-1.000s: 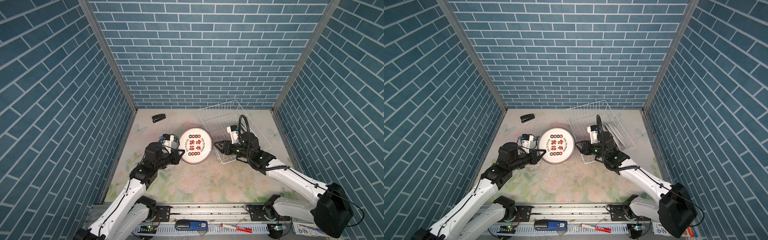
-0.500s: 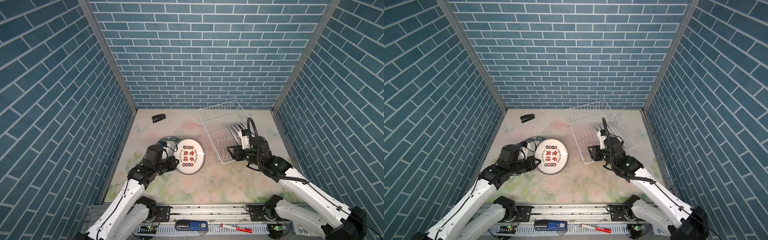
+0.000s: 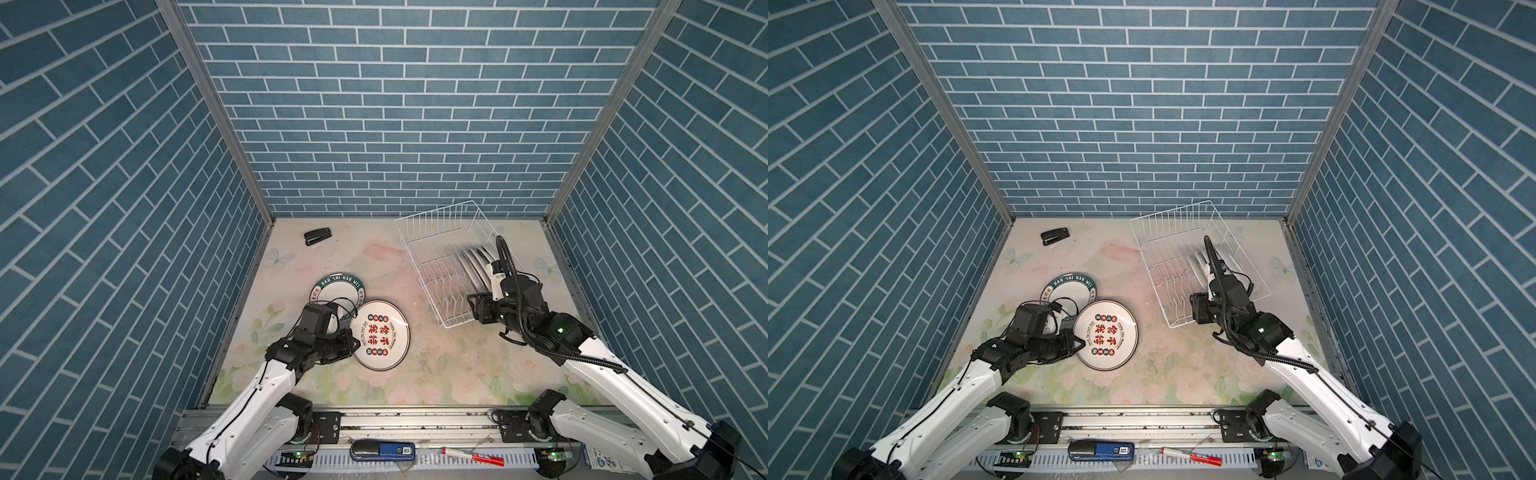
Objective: Unload the plates from the dish rack
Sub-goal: 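Lower the white plate onto the table with the left gripper while the right gripper withdraws, then set the white plate flat beside the green stack and open the left gripper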
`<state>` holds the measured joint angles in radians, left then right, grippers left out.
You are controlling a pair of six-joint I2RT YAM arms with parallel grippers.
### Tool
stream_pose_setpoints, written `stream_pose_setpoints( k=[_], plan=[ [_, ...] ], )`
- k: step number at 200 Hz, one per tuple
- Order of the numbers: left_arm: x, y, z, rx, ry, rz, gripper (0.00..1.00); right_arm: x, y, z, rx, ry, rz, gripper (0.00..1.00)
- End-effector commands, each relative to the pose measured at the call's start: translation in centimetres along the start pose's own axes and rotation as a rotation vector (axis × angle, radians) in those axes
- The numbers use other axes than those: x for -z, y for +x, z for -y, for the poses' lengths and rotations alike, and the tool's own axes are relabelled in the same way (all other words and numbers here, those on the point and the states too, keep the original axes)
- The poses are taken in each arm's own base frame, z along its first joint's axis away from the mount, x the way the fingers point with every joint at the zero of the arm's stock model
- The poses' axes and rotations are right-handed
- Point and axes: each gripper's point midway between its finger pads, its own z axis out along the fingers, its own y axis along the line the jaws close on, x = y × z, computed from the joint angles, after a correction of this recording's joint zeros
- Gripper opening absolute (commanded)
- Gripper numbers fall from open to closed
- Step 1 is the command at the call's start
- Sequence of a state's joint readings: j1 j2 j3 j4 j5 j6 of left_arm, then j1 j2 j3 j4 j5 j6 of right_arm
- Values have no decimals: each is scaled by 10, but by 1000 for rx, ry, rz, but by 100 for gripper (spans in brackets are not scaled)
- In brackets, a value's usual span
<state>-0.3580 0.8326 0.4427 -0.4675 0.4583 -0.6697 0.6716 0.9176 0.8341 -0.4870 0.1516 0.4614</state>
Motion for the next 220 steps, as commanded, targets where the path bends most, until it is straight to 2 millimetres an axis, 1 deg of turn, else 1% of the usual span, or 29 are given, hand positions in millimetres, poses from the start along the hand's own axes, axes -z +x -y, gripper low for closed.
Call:
stream_pose_setpoints(
  k=[1, 39, 49, 74, 104, 129, 140, 148, 182, 206, 220],
  plan=[
    [-4, -5, 16, -37, 63, 19, 0, 14, -16, 11, 34, 65, 37, 59],
    [-16, 5, 9, -15, 51, -13, 0, 10, -13, 13, 39, 74, 11, 60],
    [-16, 6, 6, -7, 48, -12, 3, 10, -13, 14, 39, 74, 8, 61],
    [-17, 9, 2, 0, 31, -18, 5, 8, -12, 16, 39, 80, -2, 62],
    [-20, 9, -2, 4, 18, -25, 5, 6, -10, 17, 39, 82, -15, 63],
    [-24, 11, -8, 13, -11, -40, 10, 10, -13, 18, 51, 84, -6, 64],
    [-25, 12, -11, 15, -26, -44, 14, 11, -14, 18, 53, 84, -4, 65],
    [-27, 13, -14, 15, -37, -48, 14, 11, -14, 17, 52, 83, -7, 65],
    [-30, 14, -23, 17, -71, -51, 15, 3, -12, 17, 75, 90, -34, 66],
    [-33, 14, -28, 18, -97, -52, 18, -6, -8, 15, 81, 83, -58, 66],
    [-34, 13, -33, 17, -122, -55, 21, -10, -5, 15, 81, 83, -69, 66]
  ],
)
